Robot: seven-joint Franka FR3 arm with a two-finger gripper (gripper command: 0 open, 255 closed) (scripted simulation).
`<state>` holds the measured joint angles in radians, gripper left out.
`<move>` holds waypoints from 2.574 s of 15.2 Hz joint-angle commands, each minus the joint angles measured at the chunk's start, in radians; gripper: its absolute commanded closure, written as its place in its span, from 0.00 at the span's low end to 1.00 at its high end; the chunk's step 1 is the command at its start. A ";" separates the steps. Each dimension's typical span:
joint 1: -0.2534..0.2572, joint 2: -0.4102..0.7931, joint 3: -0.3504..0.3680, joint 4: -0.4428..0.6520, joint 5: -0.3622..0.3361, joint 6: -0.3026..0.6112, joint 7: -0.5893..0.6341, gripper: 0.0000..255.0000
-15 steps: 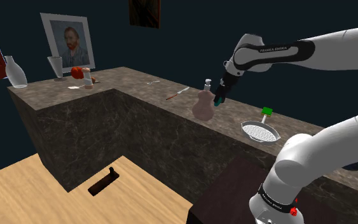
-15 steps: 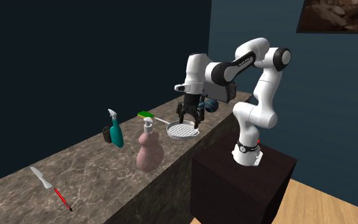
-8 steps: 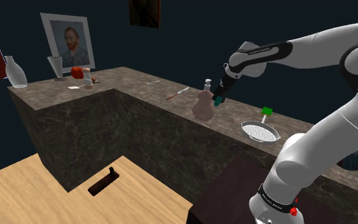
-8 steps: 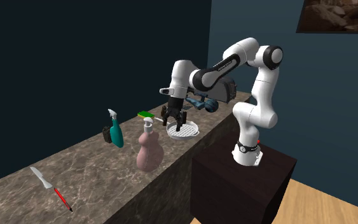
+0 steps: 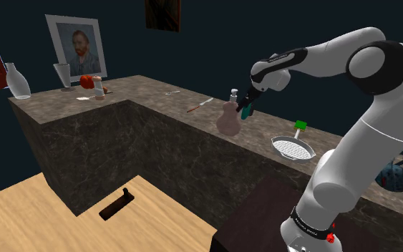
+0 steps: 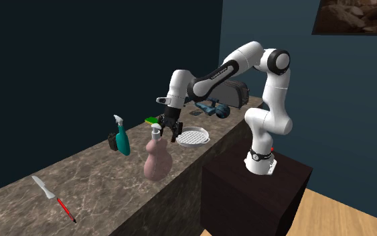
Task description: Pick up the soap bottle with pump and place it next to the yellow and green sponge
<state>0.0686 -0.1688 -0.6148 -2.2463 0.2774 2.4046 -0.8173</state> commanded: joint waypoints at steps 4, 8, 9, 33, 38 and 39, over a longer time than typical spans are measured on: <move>0.023 0.070 -0.013 -0.002 0.077 0.054 -0.054 0.00; 0.022 0.070 -0.012 -0.002 0.077 0.054 -0.055 0.00; 0.022 0.070 -0.012 -0.002 0.077 0.054 -0.055 0.00; 0.005 0.001 0.009 0.082 -0.024 -0.073 0.045 1.00; -0.001 -0.020 0.019 0.130 -0.052 -0.135 0.077 1.00; -0.001 -0.023 0.020 0.140 -0.057 -0.147 0.083 1.00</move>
<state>0.0684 -0.1890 -0.5949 -2.1182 0.2238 2.2702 -0.7377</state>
